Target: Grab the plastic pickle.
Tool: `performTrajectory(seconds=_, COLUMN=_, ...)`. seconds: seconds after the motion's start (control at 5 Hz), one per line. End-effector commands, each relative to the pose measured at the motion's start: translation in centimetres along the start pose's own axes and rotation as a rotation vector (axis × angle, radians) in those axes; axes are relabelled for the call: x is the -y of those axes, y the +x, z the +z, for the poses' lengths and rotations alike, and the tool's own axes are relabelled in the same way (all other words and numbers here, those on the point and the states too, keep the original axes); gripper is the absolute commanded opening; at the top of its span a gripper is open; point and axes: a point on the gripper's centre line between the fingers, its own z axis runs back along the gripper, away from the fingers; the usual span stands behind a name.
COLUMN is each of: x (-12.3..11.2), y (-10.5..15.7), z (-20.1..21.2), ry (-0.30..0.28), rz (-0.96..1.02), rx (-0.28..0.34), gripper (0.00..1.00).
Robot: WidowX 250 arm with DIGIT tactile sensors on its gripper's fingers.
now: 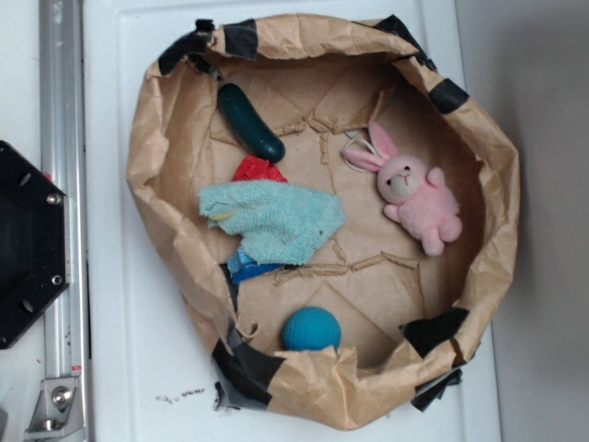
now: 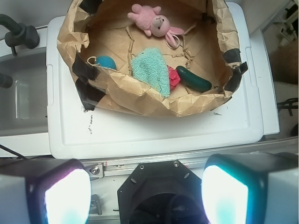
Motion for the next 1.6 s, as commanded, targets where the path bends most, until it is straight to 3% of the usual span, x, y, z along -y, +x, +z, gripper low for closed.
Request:
performTrajectory(seconds=0.0, x=0.0, y=0.0, z=0.0, ry=0.0, rz=0.0, rx=0.0, gripper=1.0)
performTrajectory(seconds=0.6, x=0.0, y=0.0, z=0.0, ry=0.0, rz=0.0, rx=0.0, gripper=1.0)
performTrajectory(seconds=0.8, x=-3.9, y=4.9, z=-2.5, ry=-0.074, rz=-0.016, rx=0.06, gripper=1.0)
performTrajectory(seconds=1.0, x=-4.9, y=10.1, z=-6.0, ry=-0.09, rz=-0.191, rx=0.045, gripper=1.0)
performTrajectory(seconds=1.2, x=-4.5, y=11.5, z=-9.6, ry=-0.081, rz=-0.422, rx=0.009, gripper=1.0)
performTrajectory(seconds=1.4, x=-4.1, y=11.3, z=-11.6, ry=-0.006, rz=-0.545, rx=-0.031, gripper=1.0)
